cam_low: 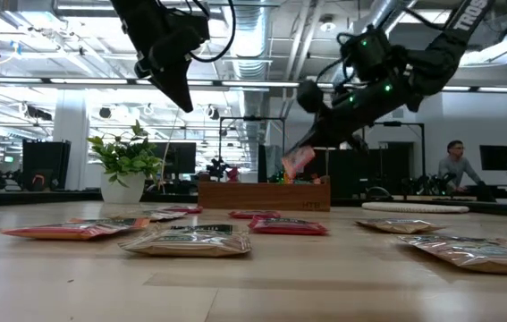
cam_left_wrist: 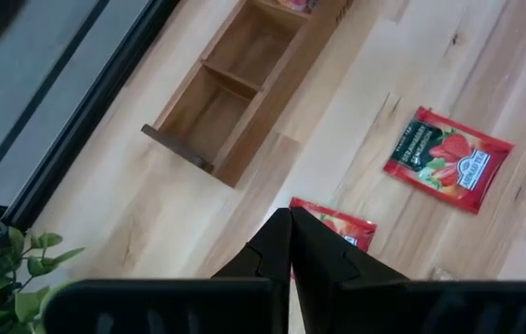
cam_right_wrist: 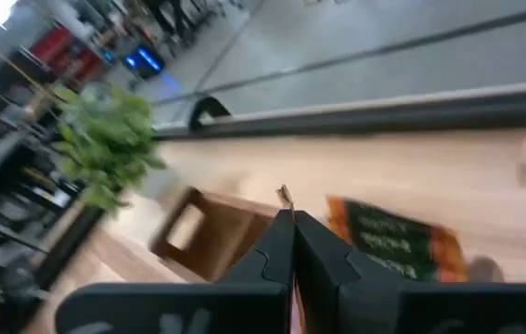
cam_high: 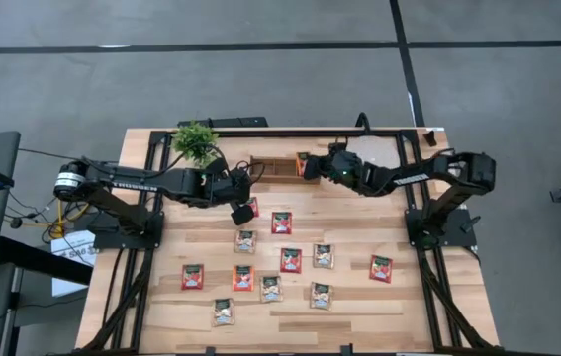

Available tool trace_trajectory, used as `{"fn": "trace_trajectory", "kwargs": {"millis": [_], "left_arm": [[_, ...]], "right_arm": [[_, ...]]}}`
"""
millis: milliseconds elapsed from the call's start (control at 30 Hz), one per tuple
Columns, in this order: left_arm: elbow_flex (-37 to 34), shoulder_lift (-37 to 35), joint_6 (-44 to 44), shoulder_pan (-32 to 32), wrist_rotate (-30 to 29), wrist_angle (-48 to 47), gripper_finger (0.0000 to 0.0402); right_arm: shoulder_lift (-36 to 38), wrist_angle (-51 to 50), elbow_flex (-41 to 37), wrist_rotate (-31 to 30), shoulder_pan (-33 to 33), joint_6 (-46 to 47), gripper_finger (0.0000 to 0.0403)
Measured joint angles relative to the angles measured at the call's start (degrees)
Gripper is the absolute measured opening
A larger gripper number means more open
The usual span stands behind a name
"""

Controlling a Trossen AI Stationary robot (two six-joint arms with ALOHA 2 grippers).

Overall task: Pick & Place Tea
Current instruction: Put the orange tea bag into the right section of the wooden organizer

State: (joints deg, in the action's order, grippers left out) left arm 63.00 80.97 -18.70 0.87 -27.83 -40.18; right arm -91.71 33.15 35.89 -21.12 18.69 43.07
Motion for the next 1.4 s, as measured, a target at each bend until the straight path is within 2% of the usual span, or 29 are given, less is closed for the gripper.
{"fn": "trace_trajectory", "kwargs": {"millis": [200,1100,1400], "left_arm": [[0.00,0.00,0.00,-0.20,1.61,-0.19,0.0000],[0.02,0.00,1.48,-0.11,1.59,0.04,0.0000],[0.04,0.00,1.49,-0.11,1.59,0.06,0.0000]], "right_arm": [[-0.87,2.71,0.76,-1.28,1.09,-1.61,0.0000],[-1.41,1.53,0.69,-1.36,3.09,-3.06,0.0000],[-1.41,1.53,0.69,1.11,4.45,-3.06,0.0000]]}}
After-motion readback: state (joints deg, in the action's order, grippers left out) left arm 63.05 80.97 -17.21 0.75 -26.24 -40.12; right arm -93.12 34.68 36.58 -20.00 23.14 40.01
